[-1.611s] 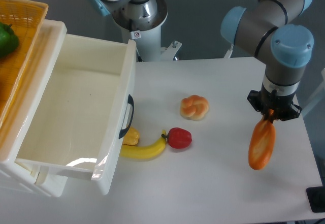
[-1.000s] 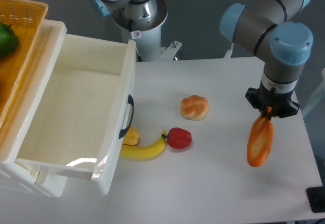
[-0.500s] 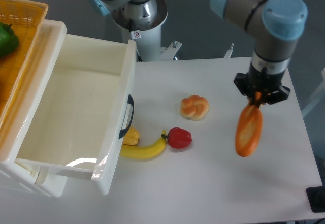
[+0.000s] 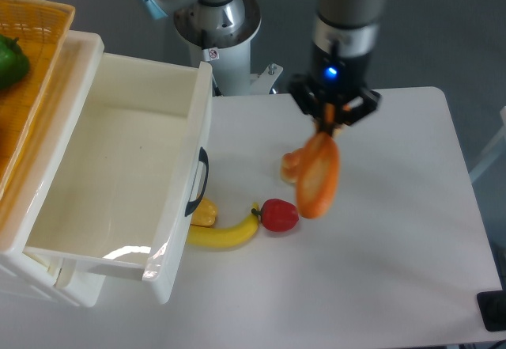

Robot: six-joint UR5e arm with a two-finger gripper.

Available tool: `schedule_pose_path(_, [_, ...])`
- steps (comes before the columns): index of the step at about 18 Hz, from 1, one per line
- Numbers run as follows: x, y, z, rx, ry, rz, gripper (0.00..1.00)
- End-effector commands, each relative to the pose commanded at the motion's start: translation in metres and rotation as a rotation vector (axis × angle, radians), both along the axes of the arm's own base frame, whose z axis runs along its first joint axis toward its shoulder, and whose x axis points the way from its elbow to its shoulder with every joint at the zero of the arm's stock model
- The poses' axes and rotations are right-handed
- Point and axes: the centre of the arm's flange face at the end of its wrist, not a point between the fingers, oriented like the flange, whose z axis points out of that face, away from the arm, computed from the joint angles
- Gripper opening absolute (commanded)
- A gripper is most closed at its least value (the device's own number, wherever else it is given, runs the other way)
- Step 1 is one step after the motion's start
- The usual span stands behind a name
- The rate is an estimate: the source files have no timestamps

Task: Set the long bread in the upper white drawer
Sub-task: 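Carry the baguette across the table over the open white drawer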

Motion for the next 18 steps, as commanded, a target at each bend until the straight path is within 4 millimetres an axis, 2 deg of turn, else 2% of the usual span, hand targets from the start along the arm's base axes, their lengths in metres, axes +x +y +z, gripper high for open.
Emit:
schedule_pose_path(3, [0.035, 0.011, 0.007, 0.013, -0.010, 0.016, 0.05])
schedule_pose_path(6, [0.075, 0.036, 0.008, 0.020, -0.026, 0.014, 0.07])
schedule_pose_path(12, [0.137, 0.066, -0.007, 0.003, -0.078, 0.025, 0.07])
schedule_pose_path(15, [0.154, 0.072, -0.015, -0.010, -0.094, 0.014, 0.07])
schedule_pose_path(16, [0.157, 0.073, -0.020, -0.015, -0.100, 0.009, 0.09])
schedule_pose_path(18, [0.162, 0.076, -0.023, -0.014, -0.114, 0.006, 0.27])
